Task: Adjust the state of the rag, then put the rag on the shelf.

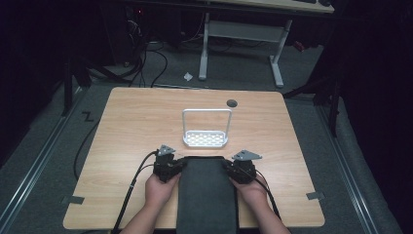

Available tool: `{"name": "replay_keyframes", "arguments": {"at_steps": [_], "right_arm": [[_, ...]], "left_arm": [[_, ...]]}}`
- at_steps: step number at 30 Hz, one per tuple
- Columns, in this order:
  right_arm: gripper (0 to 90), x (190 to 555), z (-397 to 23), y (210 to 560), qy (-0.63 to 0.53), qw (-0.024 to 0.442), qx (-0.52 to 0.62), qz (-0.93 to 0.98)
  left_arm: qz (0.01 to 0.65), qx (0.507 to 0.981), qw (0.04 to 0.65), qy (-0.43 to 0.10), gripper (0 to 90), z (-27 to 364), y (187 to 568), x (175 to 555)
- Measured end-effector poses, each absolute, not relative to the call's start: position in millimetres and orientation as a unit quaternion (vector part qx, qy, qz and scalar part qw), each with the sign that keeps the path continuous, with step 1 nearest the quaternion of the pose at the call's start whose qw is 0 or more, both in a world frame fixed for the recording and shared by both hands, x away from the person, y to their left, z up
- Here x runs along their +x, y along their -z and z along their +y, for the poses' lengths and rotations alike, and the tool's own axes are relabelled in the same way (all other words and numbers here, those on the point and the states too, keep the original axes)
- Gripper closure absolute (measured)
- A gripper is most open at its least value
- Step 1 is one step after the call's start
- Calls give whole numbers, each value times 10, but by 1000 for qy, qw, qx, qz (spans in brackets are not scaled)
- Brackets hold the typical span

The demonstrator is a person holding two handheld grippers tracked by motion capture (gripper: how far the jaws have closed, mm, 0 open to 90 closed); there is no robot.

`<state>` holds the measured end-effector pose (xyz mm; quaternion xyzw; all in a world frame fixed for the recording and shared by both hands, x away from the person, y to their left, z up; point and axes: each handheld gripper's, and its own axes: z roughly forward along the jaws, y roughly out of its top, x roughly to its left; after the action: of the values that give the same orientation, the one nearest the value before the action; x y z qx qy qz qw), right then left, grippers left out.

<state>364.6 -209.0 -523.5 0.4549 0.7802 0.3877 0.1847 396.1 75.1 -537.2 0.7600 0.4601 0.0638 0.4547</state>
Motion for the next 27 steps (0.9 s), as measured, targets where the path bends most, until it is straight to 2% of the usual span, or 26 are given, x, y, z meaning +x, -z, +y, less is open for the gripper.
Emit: {"name": "replay_keyframes", "arguments": {"at_steps": [5, 12, 19, 27], "right_arm": [[823, 3588, -2106, 5124, -413, 192, 444, 772], [823, 3449, -2056, 4992, -437, 232, 421, 760], [823, 3376, -2048, 4905, -446, 255, 413, 752], [823, 3300, -2051, 4710, -470, 283, 402, 733]], "left_arm": [[454, 752, 474, -66, 837, 797, 5343, 3929], [441, 728, 519, -82, 839, 836, 5222, 3773], [430, 723, 533, -90, 838, 826, 5091, 3739], [404, 710, 564, -124, 841, 814, 4803, 3670]]}}
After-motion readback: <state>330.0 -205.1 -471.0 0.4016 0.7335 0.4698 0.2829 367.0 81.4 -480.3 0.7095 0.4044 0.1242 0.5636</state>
